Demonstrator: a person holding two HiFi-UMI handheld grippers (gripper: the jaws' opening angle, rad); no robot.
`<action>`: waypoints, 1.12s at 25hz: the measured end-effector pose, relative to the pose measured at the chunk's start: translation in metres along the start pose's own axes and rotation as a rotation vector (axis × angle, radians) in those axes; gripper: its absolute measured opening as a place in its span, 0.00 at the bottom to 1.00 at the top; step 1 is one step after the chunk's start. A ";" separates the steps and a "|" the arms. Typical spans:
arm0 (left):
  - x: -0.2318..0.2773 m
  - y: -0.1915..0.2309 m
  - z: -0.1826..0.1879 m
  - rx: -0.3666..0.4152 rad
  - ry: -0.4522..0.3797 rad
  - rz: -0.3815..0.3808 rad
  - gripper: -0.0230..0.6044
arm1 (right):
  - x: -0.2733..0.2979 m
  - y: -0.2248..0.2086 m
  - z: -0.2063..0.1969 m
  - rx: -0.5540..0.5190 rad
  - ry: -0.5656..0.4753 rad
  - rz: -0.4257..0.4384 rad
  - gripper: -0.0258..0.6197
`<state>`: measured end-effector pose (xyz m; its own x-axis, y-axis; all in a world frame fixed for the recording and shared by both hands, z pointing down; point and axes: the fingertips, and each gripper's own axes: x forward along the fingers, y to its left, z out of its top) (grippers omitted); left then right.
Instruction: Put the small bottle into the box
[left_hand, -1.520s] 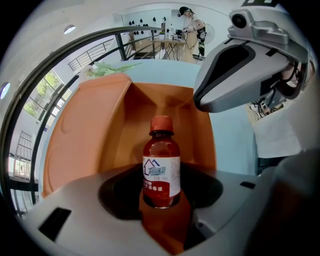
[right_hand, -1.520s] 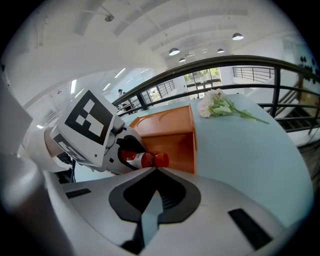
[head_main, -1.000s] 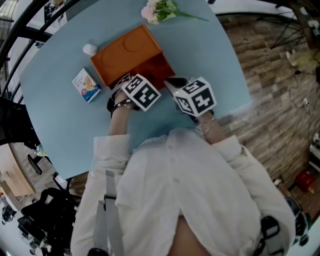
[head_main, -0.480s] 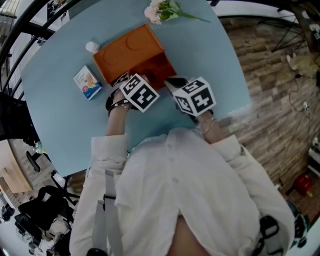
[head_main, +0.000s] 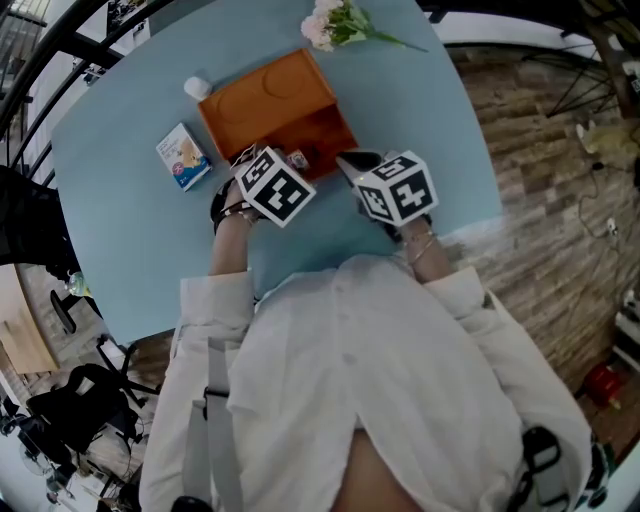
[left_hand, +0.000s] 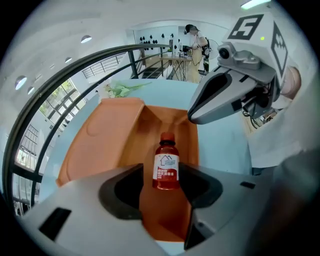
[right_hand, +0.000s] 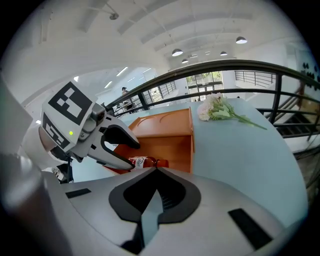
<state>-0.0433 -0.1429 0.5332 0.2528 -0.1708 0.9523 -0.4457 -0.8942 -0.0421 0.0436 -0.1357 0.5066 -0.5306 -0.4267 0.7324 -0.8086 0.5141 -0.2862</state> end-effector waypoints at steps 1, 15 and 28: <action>-0.002 -0.001 0.000 -0.007 -0.009 -0.005 0.38 | 0.000 -0.001 0.000 -0.003 0.000 -0.001 0.04; -0.071 0.011 0.020 -0.272 -0.395 -0.004 0.38 | -0.010 0.017 0.022 -0.100 -0.032 0.018 0.04; -0.109 0.027 -0.009 -0.467 -0.567 0.223 0.08 | -0.014 0.049 0.053 -0.204 -0.118 0.064 0.04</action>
<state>-0.0909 -0.1449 0.4311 0.4603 -0.6255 0.6300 -0.8225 -0.5675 0.0376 -0.0023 -0.1439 0.4494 -0.6150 -0.4661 0.6360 -0.7105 0.6773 -0.1906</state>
